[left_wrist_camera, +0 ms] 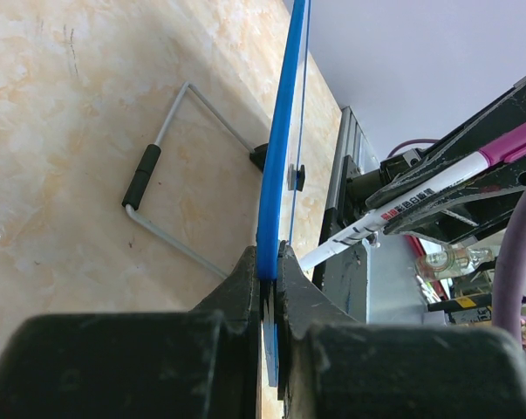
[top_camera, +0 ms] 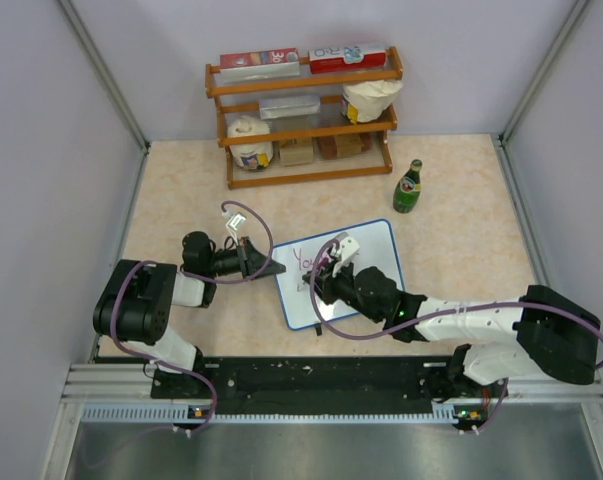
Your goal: Write a sentence on the whiteboard
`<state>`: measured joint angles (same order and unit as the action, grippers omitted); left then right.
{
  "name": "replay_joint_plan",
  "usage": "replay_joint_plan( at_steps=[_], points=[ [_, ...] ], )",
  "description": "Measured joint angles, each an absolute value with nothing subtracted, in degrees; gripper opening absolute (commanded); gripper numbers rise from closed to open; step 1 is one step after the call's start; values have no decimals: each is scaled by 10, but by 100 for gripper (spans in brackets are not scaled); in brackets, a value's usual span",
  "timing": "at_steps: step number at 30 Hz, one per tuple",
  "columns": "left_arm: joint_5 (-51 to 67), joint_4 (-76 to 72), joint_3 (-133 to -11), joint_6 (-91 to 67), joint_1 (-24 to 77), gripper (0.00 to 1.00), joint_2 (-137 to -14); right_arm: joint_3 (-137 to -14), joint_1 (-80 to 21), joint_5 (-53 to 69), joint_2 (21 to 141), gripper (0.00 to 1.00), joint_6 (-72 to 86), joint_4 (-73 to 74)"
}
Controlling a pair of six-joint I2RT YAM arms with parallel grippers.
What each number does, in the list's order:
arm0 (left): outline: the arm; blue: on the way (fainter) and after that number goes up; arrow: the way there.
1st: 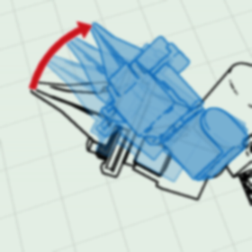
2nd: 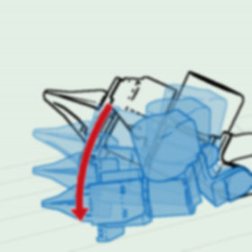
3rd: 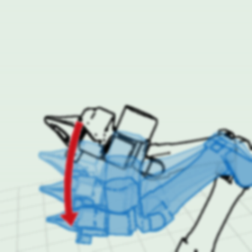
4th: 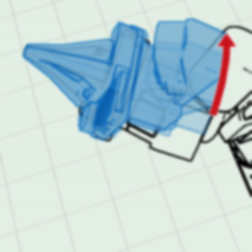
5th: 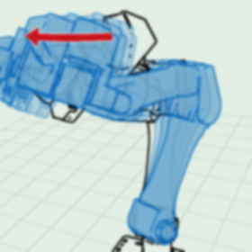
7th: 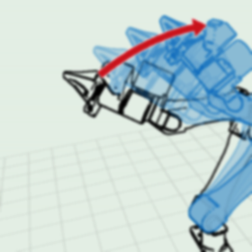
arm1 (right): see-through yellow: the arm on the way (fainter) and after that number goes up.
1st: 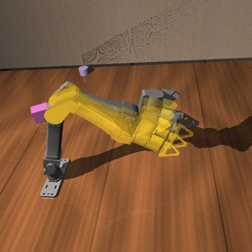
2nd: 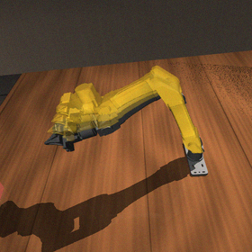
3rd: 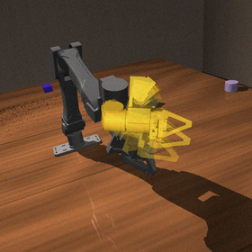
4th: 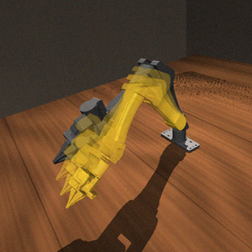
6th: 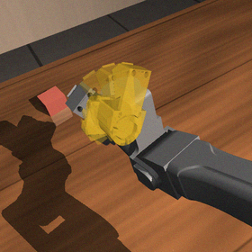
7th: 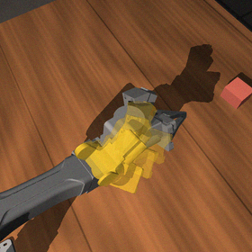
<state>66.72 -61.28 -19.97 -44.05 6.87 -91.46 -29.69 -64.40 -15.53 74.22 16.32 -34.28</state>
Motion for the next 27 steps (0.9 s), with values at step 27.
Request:
replay_joint_plan(
  at_steps=[27],
  points=[
    [668, -615, -200, -441, 69, 0, -915, -354, -644, -194, 733, 0, 151, -288]
  ],
)
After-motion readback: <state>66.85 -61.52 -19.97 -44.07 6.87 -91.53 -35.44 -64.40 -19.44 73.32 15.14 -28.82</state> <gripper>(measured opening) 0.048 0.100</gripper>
